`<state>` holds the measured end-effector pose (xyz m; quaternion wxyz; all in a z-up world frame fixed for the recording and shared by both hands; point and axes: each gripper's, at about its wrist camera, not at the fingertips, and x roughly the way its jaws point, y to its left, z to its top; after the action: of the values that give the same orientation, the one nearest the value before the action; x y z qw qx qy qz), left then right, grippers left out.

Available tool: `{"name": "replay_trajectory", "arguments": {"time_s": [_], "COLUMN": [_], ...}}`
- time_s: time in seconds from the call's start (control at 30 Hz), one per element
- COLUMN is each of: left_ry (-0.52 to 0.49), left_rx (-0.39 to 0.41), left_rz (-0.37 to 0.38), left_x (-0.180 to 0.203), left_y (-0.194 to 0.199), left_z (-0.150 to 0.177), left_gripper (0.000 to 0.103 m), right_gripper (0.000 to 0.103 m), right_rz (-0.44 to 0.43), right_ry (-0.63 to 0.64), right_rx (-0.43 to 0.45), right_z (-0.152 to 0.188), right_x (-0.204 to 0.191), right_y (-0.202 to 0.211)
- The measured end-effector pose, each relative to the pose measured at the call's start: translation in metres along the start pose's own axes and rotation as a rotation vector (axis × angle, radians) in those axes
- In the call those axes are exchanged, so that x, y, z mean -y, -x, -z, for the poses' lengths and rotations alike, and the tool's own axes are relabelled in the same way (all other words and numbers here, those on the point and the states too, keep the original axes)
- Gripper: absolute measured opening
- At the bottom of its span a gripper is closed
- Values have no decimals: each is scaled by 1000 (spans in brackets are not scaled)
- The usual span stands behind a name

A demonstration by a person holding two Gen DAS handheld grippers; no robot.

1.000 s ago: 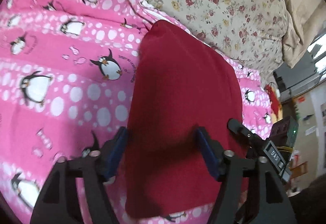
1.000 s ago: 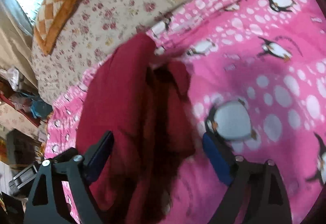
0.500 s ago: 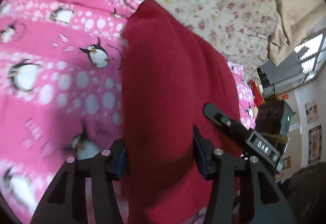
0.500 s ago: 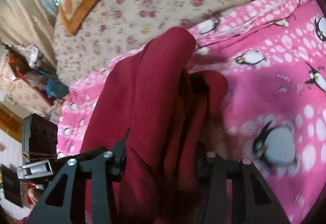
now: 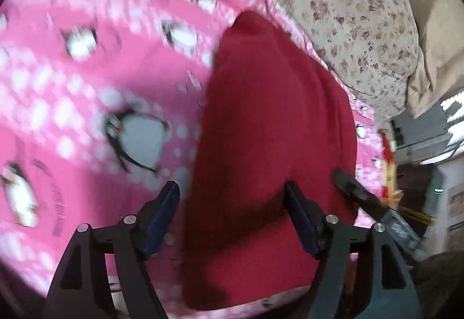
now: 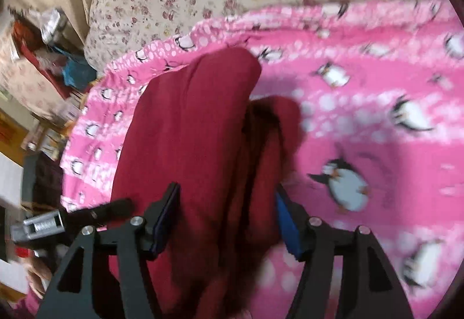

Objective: Fold small clothes

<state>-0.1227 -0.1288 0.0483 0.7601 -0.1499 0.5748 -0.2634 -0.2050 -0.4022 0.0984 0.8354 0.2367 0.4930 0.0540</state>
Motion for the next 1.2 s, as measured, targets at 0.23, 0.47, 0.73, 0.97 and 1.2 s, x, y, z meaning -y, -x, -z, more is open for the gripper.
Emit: {"name": "replay_trajectory", "arguments": {"time_s": [0.23,0.47,0.73,0.97,1.2], "left_ry": [-197,-228,-259,-286,-293], "left_rx": [124,197,273,349,368], "left_rz": [-209,-282,-319,-361,-381], "left_x": [26,25,33,41,44], "left_y": [24,35,47,58,60], "left_z": [14,26,34,41,44], "left_gripper": [55,55,54,54,54], "right_gripper": [66,56,53,79,84], "right_rz": [-53,56,128,188,277], "right_ry": [128,254,289,262,253], "right_rx": [147,34,45,155,174], "right_z": [17,41,55,53,55], "right_x": [-43,-60,-69,-83,-82], "right_y": [66,25,28,58,56]}}
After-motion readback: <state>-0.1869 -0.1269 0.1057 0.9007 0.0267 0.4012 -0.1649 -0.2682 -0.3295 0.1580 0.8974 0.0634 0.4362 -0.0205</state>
